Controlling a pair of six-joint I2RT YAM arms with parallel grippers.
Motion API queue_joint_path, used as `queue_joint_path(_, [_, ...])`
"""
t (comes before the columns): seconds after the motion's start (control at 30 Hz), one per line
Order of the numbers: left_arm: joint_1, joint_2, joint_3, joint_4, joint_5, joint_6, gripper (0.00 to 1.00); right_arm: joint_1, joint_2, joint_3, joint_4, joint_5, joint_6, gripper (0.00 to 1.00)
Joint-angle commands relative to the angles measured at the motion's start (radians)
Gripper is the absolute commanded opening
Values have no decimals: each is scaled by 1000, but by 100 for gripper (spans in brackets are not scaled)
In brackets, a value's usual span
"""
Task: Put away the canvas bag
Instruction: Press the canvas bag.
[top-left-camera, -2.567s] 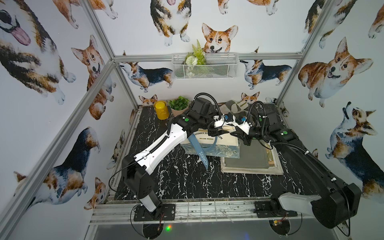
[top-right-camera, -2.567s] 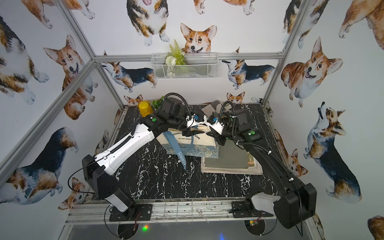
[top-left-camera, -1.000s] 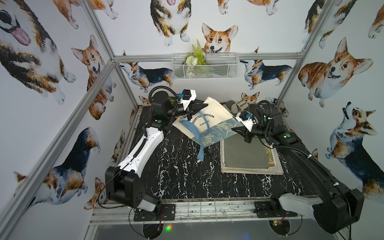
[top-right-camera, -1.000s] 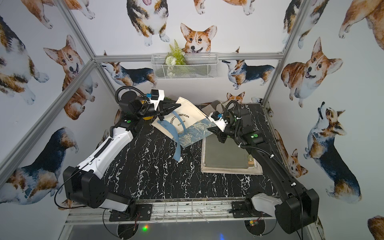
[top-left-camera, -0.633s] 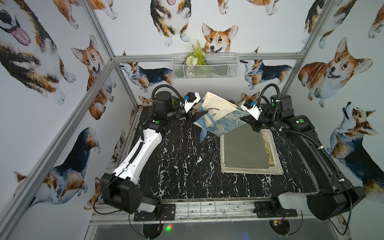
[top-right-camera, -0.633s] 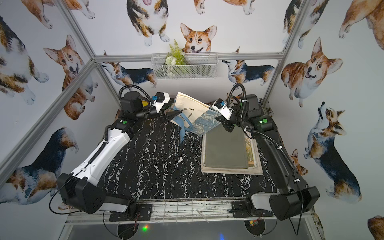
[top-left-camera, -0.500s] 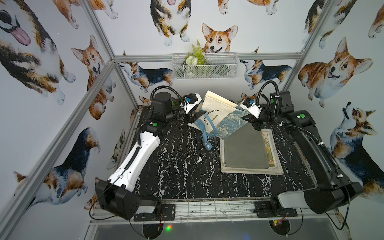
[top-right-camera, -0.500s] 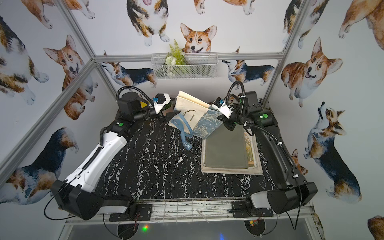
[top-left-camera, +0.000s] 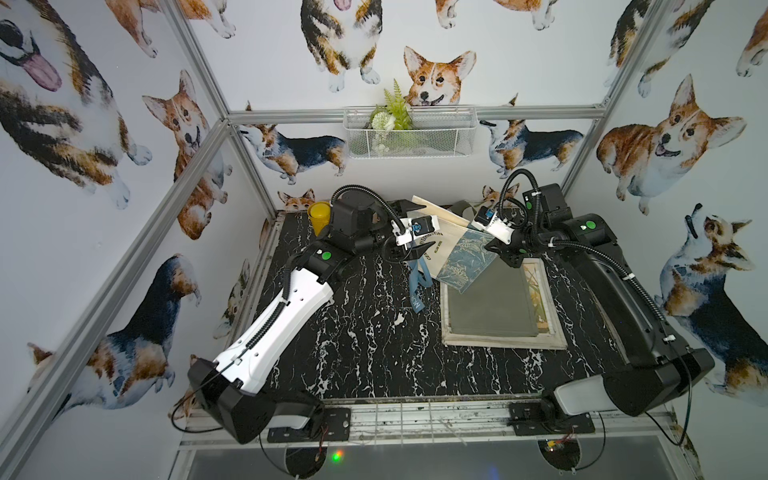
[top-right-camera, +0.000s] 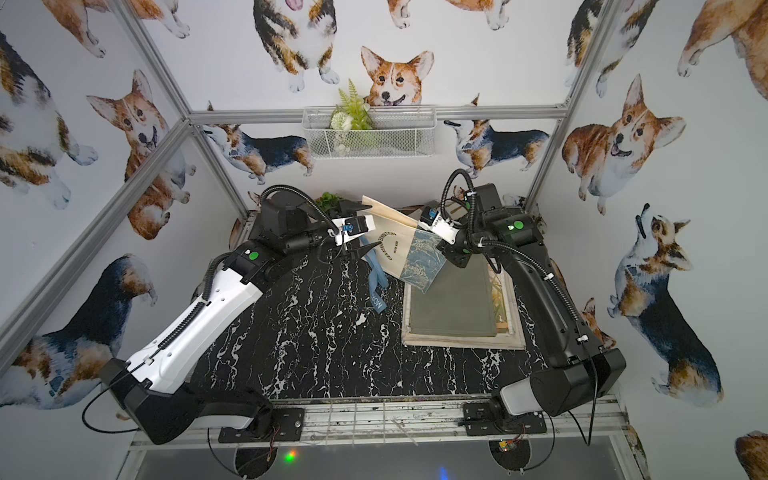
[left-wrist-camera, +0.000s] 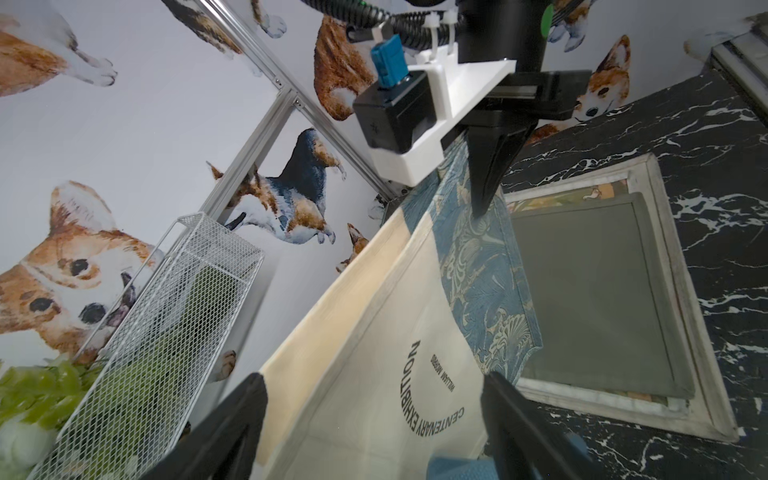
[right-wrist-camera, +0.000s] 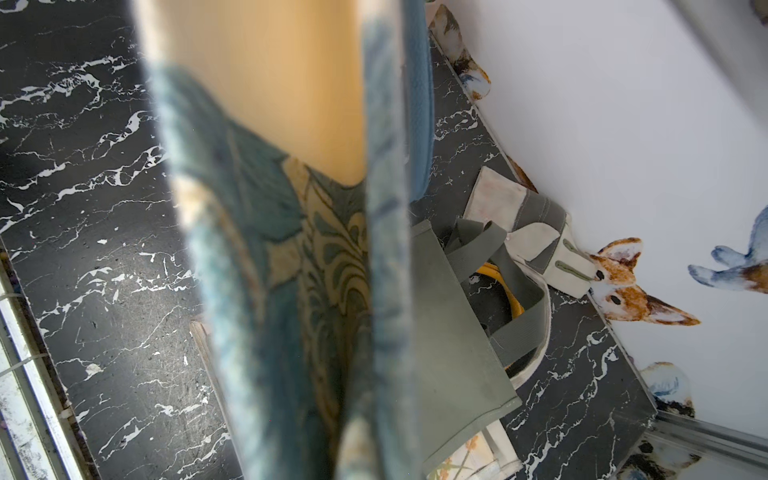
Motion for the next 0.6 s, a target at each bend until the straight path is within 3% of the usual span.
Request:
queue_joint_path(0.0, [-32,61,63,-49,-24,85,88,25,-9,3,-21,23,-31,0])
queue_joint_path(0.33, [-58,174,209,-208,-45,121,88,70,-85,-103,88,104,-94,0])
queue_joint_path(0.43, [-58,186,214,-252,-32,135,79,75,-94,-119,130,123,-97,0])
queue_joint_path(0.57, [-57,197,213,-281,-39,132,52,74,-89,-120,160,105,-112,0])
